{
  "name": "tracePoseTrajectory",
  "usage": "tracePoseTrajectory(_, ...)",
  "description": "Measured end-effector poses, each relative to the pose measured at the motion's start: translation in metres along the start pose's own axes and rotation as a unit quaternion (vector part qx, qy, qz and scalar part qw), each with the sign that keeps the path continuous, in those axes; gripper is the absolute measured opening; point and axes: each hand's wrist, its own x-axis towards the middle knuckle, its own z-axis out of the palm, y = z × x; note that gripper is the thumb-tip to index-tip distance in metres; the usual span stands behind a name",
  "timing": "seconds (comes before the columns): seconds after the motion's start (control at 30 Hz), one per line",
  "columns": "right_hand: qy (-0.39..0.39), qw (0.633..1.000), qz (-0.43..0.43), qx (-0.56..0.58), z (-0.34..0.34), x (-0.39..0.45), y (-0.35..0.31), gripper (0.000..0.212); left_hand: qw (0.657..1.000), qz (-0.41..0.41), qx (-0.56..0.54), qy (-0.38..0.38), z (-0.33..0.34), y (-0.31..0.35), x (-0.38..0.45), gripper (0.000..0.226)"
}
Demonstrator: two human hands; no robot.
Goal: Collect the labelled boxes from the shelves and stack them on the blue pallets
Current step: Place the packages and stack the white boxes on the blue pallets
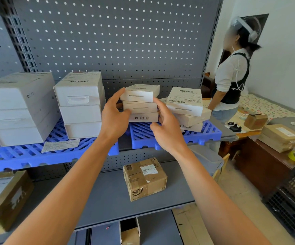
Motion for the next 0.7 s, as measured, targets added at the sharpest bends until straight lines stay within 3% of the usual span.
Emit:
tracePoseTrajectory(0.33, -0.015, 1.0, -0.006, 0.003, -0.003, -0.014, 0.003, 0.079, 0.999, 0.024, 0.01, -0.025, 0.007, -0.005, -0.018, 0.072)
tracePoseTrajectory(0.7, 0.016, 0.999, -0.015, -0.048, -0.001, -0.016, 0.013, 0.075, 0.997, 0.059, 0.057, -0.004, 0.012, 0.0, -0.025, 0.065)
